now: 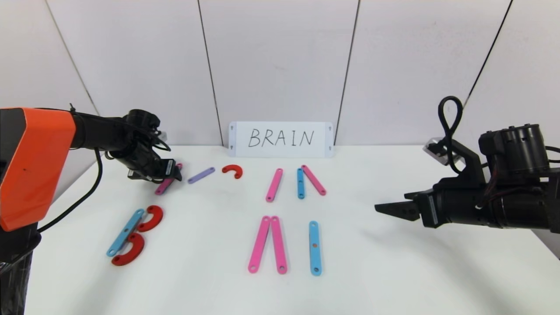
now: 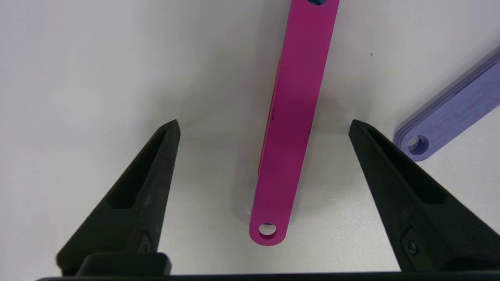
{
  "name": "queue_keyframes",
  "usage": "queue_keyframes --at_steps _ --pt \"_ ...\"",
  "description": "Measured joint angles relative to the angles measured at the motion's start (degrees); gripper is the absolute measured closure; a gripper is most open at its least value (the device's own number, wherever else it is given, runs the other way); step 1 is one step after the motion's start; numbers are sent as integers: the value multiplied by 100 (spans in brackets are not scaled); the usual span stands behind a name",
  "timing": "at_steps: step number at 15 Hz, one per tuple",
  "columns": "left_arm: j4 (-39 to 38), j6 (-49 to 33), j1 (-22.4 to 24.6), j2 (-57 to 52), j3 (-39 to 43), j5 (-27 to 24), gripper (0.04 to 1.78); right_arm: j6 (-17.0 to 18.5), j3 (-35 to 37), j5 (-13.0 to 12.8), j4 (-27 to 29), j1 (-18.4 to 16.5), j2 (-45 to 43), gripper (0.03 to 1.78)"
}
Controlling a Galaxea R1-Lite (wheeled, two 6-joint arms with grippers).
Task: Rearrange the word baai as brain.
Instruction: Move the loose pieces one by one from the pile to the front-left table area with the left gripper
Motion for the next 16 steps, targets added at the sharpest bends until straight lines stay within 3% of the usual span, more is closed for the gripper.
queue_keyframes --at_steps 5,7,16 --pt "16 -9 -9 0 -2 0 120 -5 10 -2 2 0 -15 8" --pt "62 -18 -20 0 -5 0 147 -7 10 -2 0 0 -15 8" --pt "752 -228 -151 -736 106 -9 152 -7 10 -5 0 5 -12 8"
